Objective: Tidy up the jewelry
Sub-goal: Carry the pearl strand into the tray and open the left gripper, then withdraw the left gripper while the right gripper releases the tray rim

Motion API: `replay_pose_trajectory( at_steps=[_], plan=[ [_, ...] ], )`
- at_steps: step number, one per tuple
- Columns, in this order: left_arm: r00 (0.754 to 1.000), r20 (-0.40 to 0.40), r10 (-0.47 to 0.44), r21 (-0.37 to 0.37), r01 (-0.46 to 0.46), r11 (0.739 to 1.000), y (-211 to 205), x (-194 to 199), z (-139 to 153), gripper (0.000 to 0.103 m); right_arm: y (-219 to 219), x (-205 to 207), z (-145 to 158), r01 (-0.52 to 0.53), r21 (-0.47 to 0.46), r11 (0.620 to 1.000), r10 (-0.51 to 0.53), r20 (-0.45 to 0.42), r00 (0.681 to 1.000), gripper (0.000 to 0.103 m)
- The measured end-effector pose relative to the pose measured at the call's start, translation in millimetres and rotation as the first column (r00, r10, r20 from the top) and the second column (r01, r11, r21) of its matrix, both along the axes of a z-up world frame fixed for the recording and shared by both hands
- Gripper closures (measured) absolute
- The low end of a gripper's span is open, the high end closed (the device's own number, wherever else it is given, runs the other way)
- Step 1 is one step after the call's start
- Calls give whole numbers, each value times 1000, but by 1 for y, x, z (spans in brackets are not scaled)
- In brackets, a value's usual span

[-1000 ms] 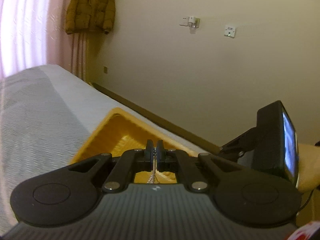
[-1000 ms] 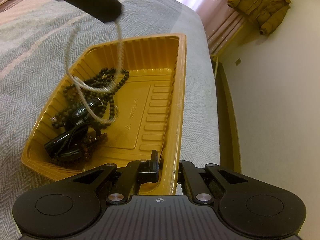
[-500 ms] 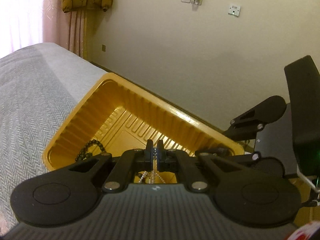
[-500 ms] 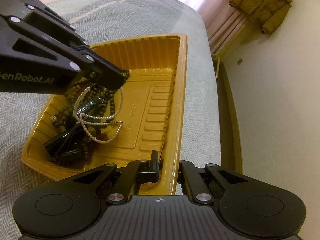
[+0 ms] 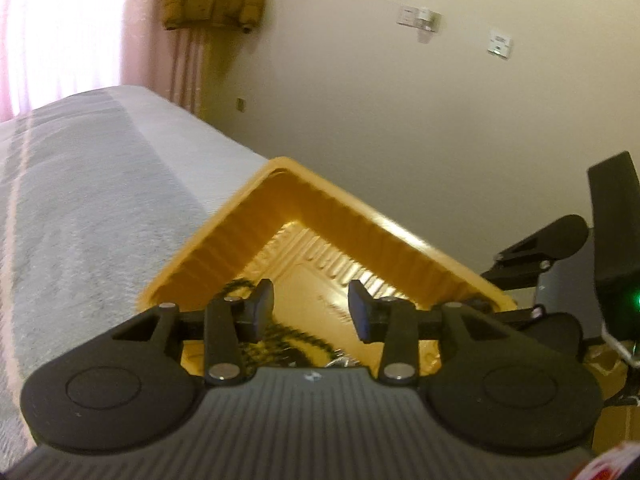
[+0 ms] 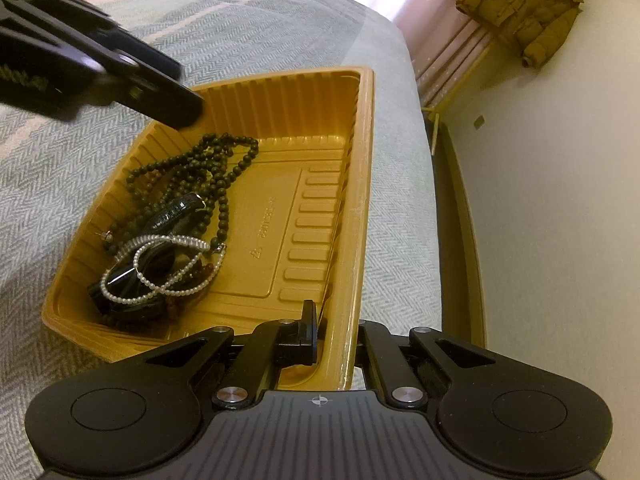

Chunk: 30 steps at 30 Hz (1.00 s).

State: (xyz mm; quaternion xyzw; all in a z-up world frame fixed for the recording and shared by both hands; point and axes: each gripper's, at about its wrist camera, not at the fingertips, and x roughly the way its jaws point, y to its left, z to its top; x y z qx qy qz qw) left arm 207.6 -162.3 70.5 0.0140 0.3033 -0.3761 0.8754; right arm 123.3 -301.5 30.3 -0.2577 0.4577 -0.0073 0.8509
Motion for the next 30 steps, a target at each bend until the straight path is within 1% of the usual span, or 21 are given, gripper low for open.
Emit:
replay_pose_trajectory(
  at_steps=[3, 7, 11, 14, 16, 18, 21, 24, 26, 30],
  plan=[
    [999, -5, 37, 13, -37, 999, 16, -2, -4, 65, 0, 0, 0, 1, 1, 1000, -1, 1, 1000, 99],
    [997, -12, 79, 24, -79, 997, 38, -9, -12, 61, 0, 0, 2, 3, 11, 1000, -4, 2, 1000, 99],
    [991, -15, 131, 48, -130, 990, 58, -18, -21, 58, -3, 0, 1, 9, 22, 1000, -9, 4, 1000, 99],
    [985, -18, 170, 49, -169, 984, 73, -26, -27, 53, -5, -1, -1, 15, 32, 999, -16, 7, 1000, 99],
    [981, -20, 192, 51, -190, 980, 80, -32, -31, 48, -7, -2, 0, 18, 44, 999, -18, 12, 1000, 99],
    [978, -21, 208, 50, -207, 977, 87, -38, -33, 46, -11, -2, 0, 21, 67, 997, -22, 16, 1000, 99],
    [972, -38, 231, 32, -230, 973, 96, -43, -35, 42, -22, -3, -1, 47, 126, 991, -49, 14, 999, 99],
    [967, -39, 252, 49, -251, 967, 99, -49, -41, 39, -32, -6, -5, 78, 184, 980, -82, 13, 997, 100],
    [964, -31, 264, 69, -262, 963, 101, -54, -46, 38, -42, -5, -9, 103, 237, 966, -107, 7, 994, 100],
    [956, -52, 289, 78, -285, 955, 108, -66, -55, 37, -63, -4, -24, 153, 338, 929, -155, -20, 988, 100]
  ],
)
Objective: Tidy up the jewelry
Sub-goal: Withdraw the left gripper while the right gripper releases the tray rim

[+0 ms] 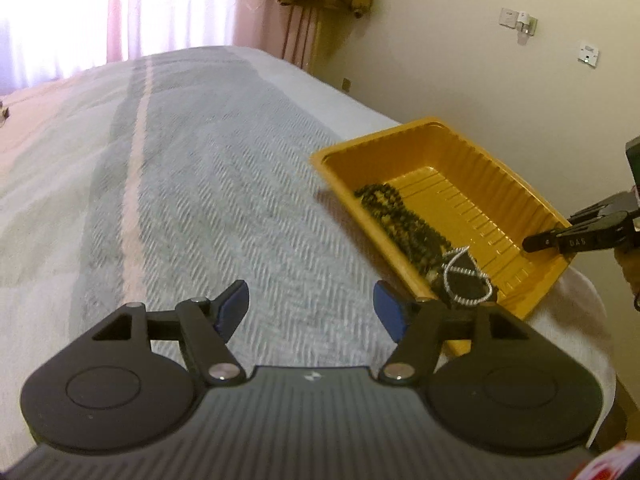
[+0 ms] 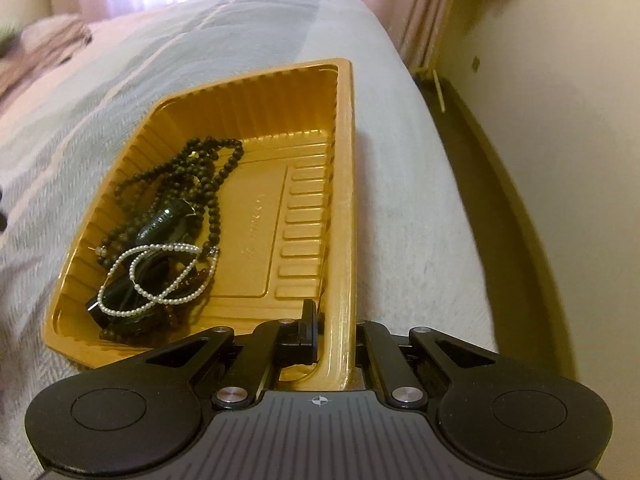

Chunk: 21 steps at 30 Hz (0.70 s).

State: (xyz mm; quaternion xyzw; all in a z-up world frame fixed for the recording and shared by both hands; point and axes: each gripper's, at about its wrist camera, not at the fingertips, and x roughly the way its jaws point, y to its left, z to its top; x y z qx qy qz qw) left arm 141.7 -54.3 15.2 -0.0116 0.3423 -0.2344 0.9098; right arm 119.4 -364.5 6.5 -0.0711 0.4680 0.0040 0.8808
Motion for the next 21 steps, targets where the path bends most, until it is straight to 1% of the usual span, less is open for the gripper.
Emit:
replay_pose_trajectory(
  at_steps=[2, 7, 8, 11, 14, 15, 16, 17, 18, 19, 21],
  plan=[
    [1000, -13, 18, 1, -18, 1000, 5, -6, -4, 36, -8, 0, -6, 16, 51, 999, -16, 3, 1000, 100],
    [998, -36, 49, 8, -49, 999, 12, -13, -9, 35, -13, -2, -11, 35, 124, 992, -37, 20, 999, 99],
    [998, -35, 55, 12, -55, 998, 14, -16, -10, 35, -16, -3, -12, 25, 135, 991, -29, 28, 999, 99],
    [996, -37, 85, 14, -85, 996, 18, -23, -12, 33, -19, -9, -5, 10, 161, 987, -22, 74, 997, 99],
    [992, -34, 121, 11, -121, 993, 24, -32, -13, 27, -24, -14, 0, 9, 203, 979, -27, 88, 996, 95],
    [990, -30, 134, 11, -134, 991, 26, -35, -13, 20, -26, -16, 2, 12, 223, 975, -33, 93, 995, 88],
    [989, -26, 144, 11, -143, 990, 28, -38, -13, 17, -29, -18, 5, 12, 235, 972, -36, 98, 995, 73],
    [988, -21, 153, 10, -152, 988, 30, -42, -13, 17, -30, -21, 7, 17, 238, 971, -44, 107, 993, 62],
    [986, -20, 164, 9, -164, 986, 32, -44, -13, 15, -31, -27, 10, 22, 240, 971, -53, 123, 991, 42],
    [984, -22, 179, 5, -179, 984, 34, -47, -13, 12, -33, -34, 13, 27, 245, 969, -65, 149, 987, 36],
    [979, -21, 201, -5, -201, 980, 38, -53, -12, 10, -37, -49, 21, 43, 251, 967, -92, 187, 978, 36]
  ],
)
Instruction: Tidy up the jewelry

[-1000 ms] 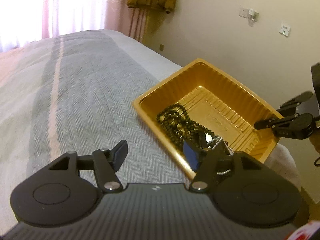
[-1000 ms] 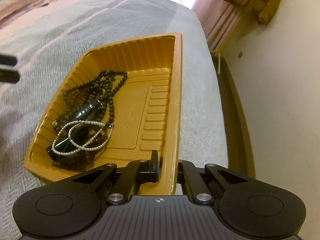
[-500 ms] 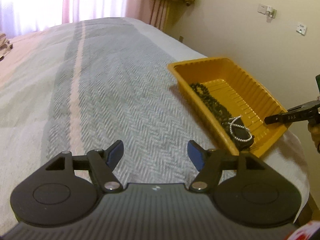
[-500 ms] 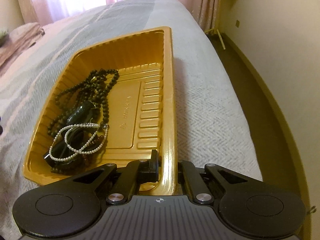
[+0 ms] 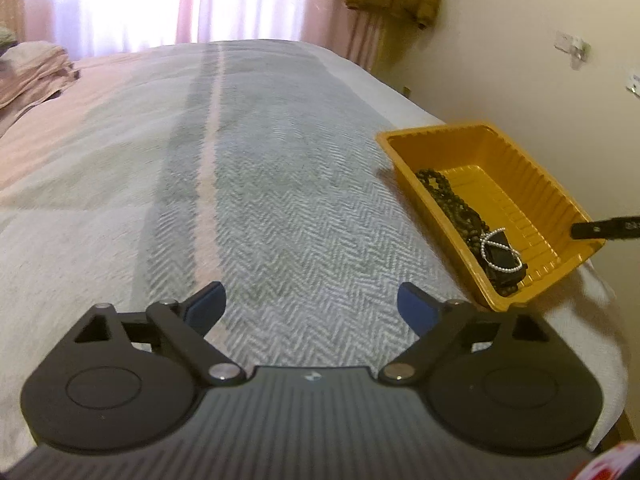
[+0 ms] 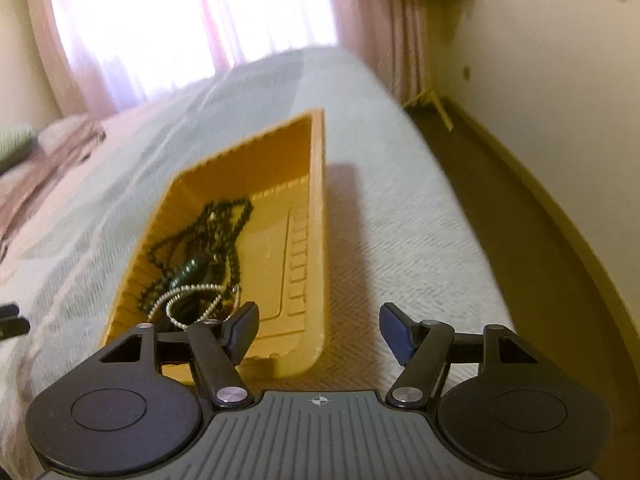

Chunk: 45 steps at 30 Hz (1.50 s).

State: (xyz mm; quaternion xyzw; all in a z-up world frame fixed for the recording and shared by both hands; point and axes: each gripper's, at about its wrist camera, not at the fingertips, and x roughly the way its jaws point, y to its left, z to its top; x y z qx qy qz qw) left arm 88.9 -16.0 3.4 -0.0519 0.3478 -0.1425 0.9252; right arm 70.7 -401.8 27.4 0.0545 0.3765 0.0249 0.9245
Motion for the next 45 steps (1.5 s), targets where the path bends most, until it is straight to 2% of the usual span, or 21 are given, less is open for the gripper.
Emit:
replay_pose_trajectory(
  at_steps=[4, 10, 16, 21, 25, 30, 38, 45],
  plan=[
    [998, -3, 55, 17, -55, 998, 2, -14, -2, 2, 2, -31, 7, 79, 38, 996, -81, 41, 996, 31],
    [997, -43, 66, -3, -67, 998, -1, -38, -6, 1, 41, -66, 2, 113, -29, 993, -113, 0, 994, 26],
    [990, -69, 124, -54, -128, 990, -4, -61, -3, 0, 98, -82, -8, 43, -108, 993, -49, -55, 997, 25],
    [985, -87, 150, -42, -154, 987, -6, -81, 4, 0, 131, -94, -10, 8, -100, 995, -14, -60, 998, 25],
    [981, -79, 177, 21, -176, 984, -13, -96, 6, 0, 146, -101, -8, -2, -129, 992, -6, -68, 998, 25],
    [974, -99, 203, 0, -204, 979, -12, -107, 5, 0, 159, -103, -10, -43, -132, 990, 32, -88, 996, 25],
    [978, -84, 189, 38, -186, 982, -25, -111, 8, 0, 177, -106, -6, -98, -153, 983, 89, -64, 994, 25],
    [978, -80, 190, 67, -185, 980, -31, -110, 8, 0, 179, -104, -9, -96, -142, 985, 87, -66, 994, 25]
  ],
)
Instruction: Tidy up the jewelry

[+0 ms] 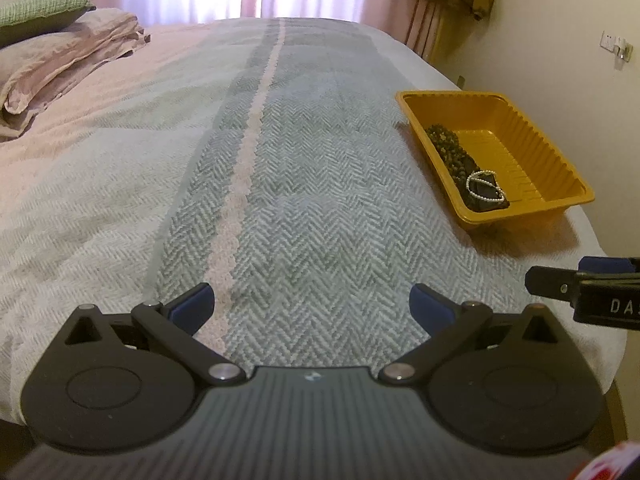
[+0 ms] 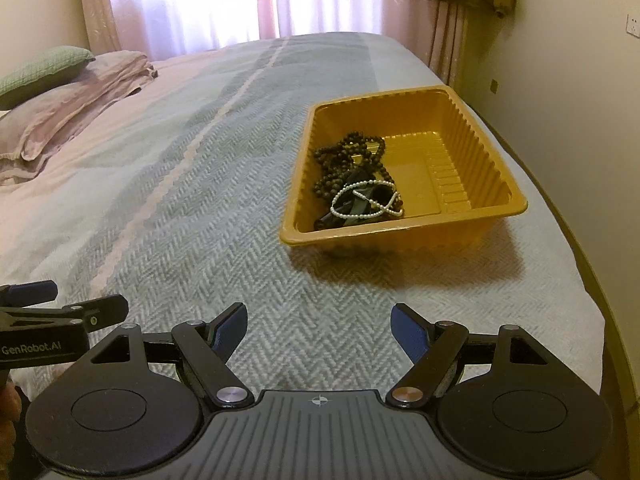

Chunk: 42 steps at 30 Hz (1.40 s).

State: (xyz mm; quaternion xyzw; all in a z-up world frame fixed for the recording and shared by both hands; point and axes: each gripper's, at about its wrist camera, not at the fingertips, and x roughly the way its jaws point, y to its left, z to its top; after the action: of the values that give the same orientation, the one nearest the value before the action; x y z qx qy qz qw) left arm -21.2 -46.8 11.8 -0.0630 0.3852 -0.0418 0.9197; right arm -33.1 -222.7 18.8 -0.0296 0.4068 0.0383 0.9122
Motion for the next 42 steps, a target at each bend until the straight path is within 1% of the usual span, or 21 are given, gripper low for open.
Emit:
replay_pose_trajectory(
  at_steps=[10, 42],
  plan=[
    [1000, -8, 16, -5, -16, 1000, 1, 2, -2, 0, -1, 0, -1, 3, 3, 1000, -3, -1, 1000, 25],
    [1000, -3, 5, -9, -5, 1000, -4, 2, -1, 0, 0, 3, -2, 9, 8, 1000, -9, 1, 1000, 25]
  ],
)
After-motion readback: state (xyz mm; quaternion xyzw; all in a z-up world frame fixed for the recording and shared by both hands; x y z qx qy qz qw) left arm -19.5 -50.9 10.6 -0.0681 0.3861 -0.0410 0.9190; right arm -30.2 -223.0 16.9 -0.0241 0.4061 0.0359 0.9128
